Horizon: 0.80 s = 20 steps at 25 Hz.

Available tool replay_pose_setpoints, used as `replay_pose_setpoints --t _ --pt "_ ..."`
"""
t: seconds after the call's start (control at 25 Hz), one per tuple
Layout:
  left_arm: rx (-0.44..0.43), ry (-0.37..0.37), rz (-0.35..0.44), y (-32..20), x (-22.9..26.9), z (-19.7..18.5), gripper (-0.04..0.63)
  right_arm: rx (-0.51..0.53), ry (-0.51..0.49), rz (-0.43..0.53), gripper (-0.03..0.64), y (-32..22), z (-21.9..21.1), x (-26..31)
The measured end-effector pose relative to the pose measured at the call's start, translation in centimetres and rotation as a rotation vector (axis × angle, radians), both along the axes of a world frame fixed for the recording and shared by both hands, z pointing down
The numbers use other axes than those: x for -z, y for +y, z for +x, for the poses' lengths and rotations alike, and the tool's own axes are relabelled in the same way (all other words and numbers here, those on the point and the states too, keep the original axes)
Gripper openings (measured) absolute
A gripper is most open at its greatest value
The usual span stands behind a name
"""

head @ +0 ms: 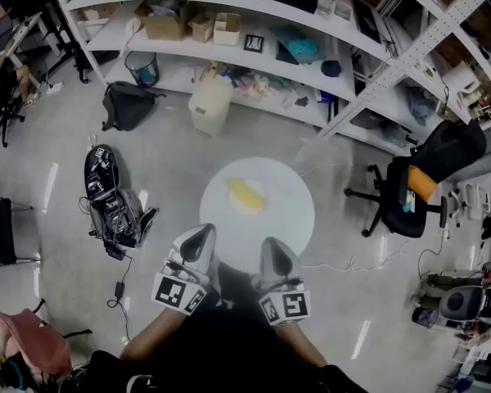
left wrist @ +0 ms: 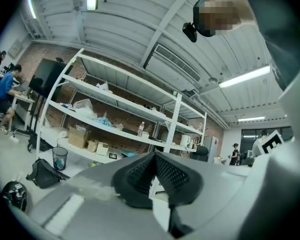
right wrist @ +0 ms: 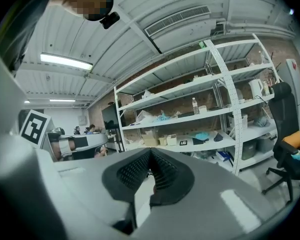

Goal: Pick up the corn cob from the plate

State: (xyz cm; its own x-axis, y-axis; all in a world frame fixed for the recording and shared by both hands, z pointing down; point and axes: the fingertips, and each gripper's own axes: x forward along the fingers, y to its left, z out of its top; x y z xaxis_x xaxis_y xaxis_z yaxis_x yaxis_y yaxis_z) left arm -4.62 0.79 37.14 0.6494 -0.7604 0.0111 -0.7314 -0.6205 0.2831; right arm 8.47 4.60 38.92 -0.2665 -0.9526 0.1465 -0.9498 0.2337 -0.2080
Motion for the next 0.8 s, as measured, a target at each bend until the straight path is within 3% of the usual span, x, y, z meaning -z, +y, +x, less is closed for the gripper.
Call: replay_pose_setpoints --t 0.8 --pt "0.059 -0.025 -0.13 -7.6 -7.3 2.8 0.002 0.045 0.008 -0.146 0.009 -7.8 2.4 -8.5"
